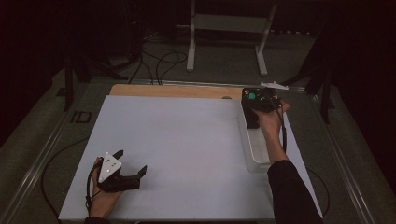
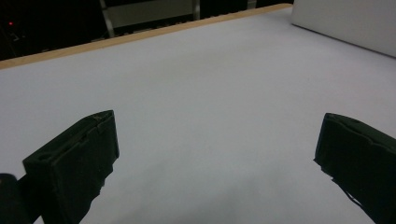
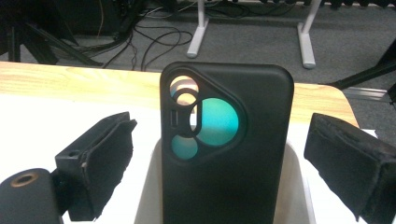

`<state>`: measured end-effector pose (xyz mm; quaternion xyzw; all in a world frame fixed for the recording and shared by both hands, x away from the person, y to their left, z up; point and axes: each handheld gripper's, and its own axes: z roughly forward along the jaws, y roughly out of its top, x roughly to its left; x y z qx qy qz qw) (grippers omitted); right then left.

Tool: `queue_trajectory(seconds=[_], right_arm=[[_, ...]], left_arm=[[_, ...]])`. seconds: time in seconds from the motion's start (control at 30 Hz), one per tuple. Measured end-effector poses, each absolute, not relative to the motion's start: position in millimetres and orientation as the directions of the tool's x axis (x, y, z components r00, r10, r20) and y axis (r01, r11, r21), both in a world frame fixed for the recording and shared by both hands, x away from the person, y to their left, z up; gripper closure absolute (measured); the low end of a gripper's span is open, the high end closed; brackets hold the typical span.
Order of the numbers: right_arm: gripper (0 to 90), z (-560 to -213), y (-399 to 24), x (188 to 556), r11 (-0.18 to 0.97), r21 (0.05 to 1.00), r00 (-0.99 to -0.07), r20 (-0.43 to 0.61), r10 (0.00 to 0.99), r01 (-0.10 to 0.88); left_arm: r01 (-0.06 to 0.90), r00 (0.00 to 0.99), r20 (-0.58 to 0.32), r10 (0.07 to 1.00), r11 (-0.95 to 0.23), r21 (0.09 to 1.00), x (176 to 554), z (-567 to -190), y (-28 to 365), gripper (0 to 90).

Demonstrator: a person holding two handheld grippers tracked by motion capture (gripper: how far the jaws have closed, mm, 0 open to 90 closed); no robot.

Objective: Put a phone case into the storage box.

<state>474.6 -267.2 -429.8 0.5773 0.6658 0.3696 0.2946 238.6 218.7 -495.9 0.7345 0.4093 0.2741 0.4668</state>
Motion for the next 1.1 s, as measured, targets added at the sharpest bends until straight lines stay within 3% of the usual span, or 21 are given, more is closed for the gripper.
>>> queue_trajectory(seconds=[0.47, 0.73, 1.1], right_arm=[[8.0, -418, -262, 447, 0.079, 0.853, -0.256, 0.066, 0.964, 0.515], [8.0, -416, -257, 419, 0.071, 0.868, -0.320, 0.104, 0.942, 0.491], [8.4, -418, -258, 366, 0.129, 0.897, -0.411, 0.062, 0.910, 0.422]], left_arm=[[0.347, 0.506, 0.001, 0.863, -0.205, 0.915, 239, -493, 221, 0.0], [0.335, 0.512, -0.009, 0.859, -0.189, 0.923, 238, -489, 220, 0.0], [0.347, 0.502, -0.021, 0.865, -0.180, 0.920, 237, -486, 220, 0.0]])
